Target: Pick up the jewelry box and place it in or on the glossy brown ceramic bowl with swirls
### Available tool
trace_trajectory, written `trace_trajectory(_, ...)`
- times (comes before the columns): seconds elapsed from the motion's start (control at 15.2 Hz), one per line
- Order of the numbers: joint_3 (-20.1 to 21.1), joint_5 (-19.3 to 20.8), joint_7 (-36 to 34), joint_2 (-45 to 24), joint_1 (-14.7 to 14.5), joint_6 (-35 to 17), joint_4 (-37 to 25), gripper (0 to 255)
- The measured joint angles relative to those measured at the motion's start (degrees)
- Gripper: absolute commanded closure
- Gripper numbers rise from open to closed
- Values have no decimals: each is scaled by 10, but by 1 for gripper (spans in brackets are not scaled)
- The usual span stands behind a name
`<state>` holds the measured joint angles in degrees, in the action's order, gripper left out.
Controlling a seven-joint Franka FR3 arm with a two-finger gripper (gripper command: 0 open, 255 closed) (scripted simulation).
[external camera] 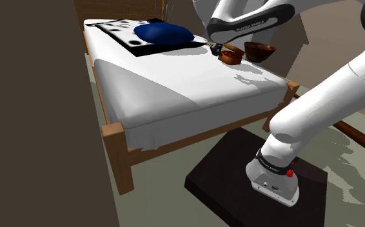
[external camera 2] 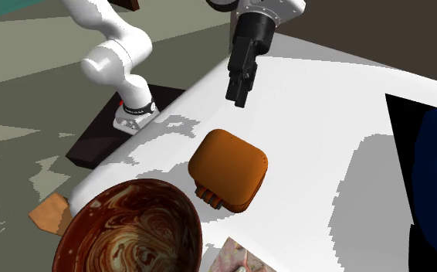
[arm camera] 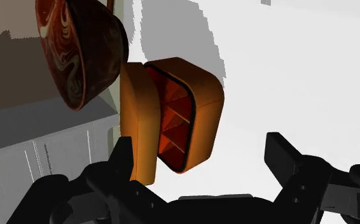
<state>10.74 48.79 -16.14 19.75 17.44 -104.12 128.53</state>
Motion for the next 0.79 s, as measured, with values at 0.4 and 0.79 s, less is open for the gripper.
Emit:
trace_trajectory(0.4,4,95,-62,-53,33,2,-28,0)
trace_trajectory(0.79,-13,116,-70,-63,47,-30,-16,0)
